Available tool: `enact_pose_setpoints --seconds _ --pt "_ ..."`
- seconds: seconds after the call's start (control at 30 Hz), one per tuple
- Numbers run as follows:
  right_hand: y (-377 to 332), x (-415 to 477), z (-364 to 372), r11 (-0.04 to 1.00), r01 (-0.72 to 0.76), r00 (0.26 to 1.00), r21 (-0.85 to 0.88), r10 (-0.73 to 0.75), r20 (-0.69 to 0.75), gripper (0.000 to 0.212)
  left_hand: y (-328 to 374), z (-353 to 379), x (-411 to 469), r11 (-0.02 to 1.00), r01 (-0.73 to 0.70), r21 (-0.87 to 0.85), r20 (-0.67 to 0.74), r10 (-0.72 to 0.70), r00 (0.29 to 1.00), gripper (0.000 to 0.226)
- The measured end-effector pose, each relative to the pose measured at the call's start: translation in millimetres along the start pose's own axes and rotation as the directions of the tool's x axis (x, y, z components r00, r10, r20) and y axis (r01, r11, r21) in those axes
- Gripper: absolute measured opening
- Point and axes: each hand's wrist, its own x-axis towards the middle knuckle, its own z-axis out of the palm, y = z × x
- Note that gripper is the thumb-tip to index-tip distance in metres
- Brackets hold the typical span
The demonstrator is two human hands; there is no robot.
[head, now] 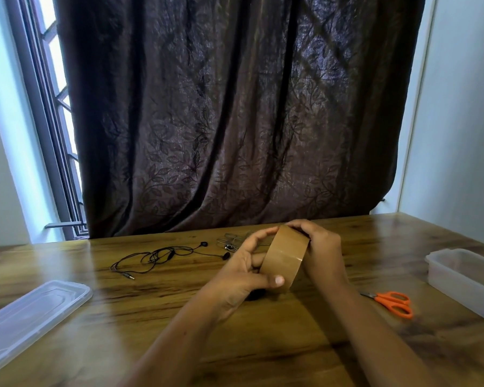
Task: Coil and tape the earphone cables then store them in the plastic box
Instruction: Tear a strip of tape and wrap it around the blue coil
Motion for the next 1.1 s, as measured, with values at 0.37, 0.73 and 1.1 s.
enact_pose_setpoints --seconds 0.37,0.73,1.1 --pt "-4 -3 -1 0.959 0.266 0.964 -0.094 -0.263 0.043 0.037 6 1 1 0.999 0.024 -0.028 -0.091 -0.026 0.996 0.046" --pt "1 2 0 0.999 0.033 0.999 0.020 -0.032 -0.031 0.032 -1 -7 2 0.998 0.032 -0.045 0.017 -0.031 0.999 0.039" --pt "-10 -3 2 0.963 0.252 0.967 -0.092 -0.253 0.000 0.043 4 8 7 0.990 0.131 0.044 -0.157 -0.122 0.980 0.032"
